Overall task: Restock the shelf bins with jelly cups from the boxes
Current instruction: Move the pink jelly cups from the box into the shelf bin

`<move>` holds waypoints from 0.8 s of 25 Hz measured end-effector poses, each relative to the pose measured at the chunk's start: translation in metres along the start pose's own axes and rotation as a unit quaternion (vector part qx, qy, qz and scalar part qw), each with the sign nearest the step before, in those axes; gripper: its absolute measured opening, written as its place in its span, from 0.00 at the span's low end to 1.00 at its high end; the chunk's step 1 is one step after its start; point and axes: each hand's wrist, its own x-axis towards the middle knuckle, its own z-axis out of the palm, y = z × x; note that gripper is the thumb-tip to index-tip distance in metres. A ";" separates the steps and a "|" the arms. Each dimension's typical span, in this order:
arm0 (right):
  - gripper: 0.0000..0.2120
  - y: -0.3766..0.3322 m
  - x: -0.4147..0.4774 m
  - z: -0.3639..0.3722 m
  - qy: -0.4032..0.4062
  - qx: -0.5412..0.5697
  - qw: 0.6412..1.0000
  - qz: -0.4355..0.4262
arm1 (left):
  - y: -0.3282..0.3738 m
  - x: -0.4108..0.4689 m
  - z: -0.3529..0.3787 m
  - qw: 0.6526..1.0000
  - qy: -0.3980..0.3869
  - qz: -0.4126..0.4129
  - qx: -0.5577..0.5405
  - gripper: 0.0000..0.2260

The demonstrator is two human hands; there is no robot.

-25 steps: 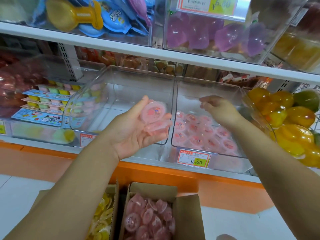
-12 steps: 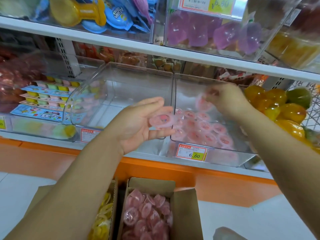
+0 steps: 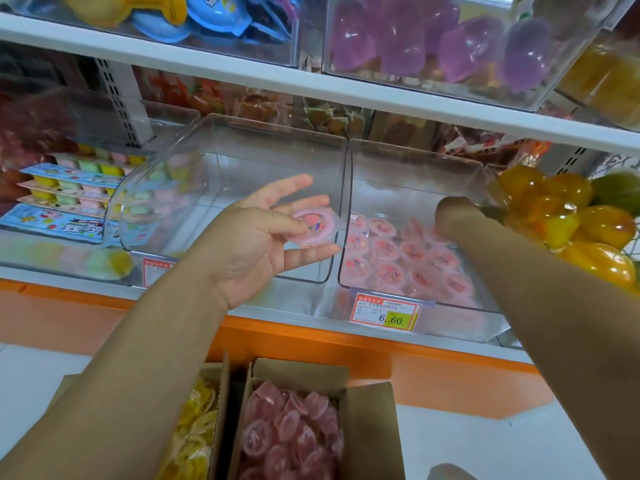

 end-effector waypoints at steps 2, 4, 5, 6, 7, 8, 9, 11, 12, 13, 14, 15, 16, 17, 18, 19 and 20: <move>0.15 0.003 0.001 0.006 0.006 -0.002 1.000 -0.006 | 0.000 0.002 0.000 1.000 0.000 0.000 0.000 0.25; 0.17 0.004 -0.004 0.007 0.010 0.022 1.000 -0.014 | -0.001 0.002 0.000 1.000 0.000 -0.002 0.002 0.25; 0.18 0.004 -0.006 0.008 0.010 0.053 0.998 -0.019 | -0.001 0.002 0.000 1.000 0.001 -0.003 0.002 0.25; 0.19 0.003 -0.009 0.008 0.007 0.097 0.995 -0.028 | -0.001 0.001 0.001 1.000 0.003 -0.005 0.001 0.25; 0.20 0.003 -0.013 0.009 0.004 0.144 0.989 -0.042 | -0.002 0.001 0.002 1.000 0.004 -0.006 0.001 0.25; 0.21 0.002 -0.015 0.011 -0.001 0.186 0.981 -0.057 | -0.002 -0.001 0.002 1.000 0.004 -0.007 0.001 0.25; 0.22 0.000 -0.019 0.012 -0.012 0.221 0.973 -0.073 | -0.002 -0.002 0.003 1.000 0.002 -0.008 -0.001 0.25; 0.23 -0.009 -0.029 0.015 -0.044 0.265 0.958 -0.096 | -0.002 -0.005 0.004 1.000 -0.003 -0.012 -0.003 0.24; 0.23 -0.013 -0.033 0.017 -0.056 0.276 0.954 -0.104 | -0.002 -0.006 0.005 1.000 -0.006 -0.013 -0.004 0.24; 0.23 -0.015 -0.038 0.017 -0.051 0.303 0.946 -0.105 | -0.002 -0.007 0.005 1.000 -0.006 -0.014 -0.006 0.24; 0.22 -0.014 -0.042 0.014 -0.041 0.347 0.933 -0.087 | -0.001 -0.008 0.005 1.000 -0.007 -0.015 -0.009 0.24; 0.22 -0.010 -0.045 0.011 -0.021 0.394 0.917 -0.060 | -0.001 -0.009 0.005 1.000 -0.008 -0.017 -0.010 0.24; 0.22 -0.003 -0.045 0.008 0.000 0.442 0.897 -0.024 | -0.001 -0.010 0.005 1.000 -0.010 -0.018 -0.008 0.24; 0.22 0.004 -0.047 0.003 0.015 0.492 0.871 0.013 | -0.002 -0.010 0.005 1.000 -0.011 -0.019 -0.006 0.24; 0.21 0.010 -0.050 -0.002 0.022 0.538 0.841 0.047 | -0.002 -0.010 0.005 1.000 -0.012 -0.021 -0.005 0.24; 0.19 0.013 -0.055 -0.009 0.031 0.576 0.814 0.068 | -0.002 -0.010 0.005 1.000 -0.014 -0.021 -0.006 0.24; 0.16 0.013 -0.062 -0.018 0.040 0.605 0.792 0.070 | -0.003 -0.009 0.005 1.000 -0.017 -0.019 -0.008 0.25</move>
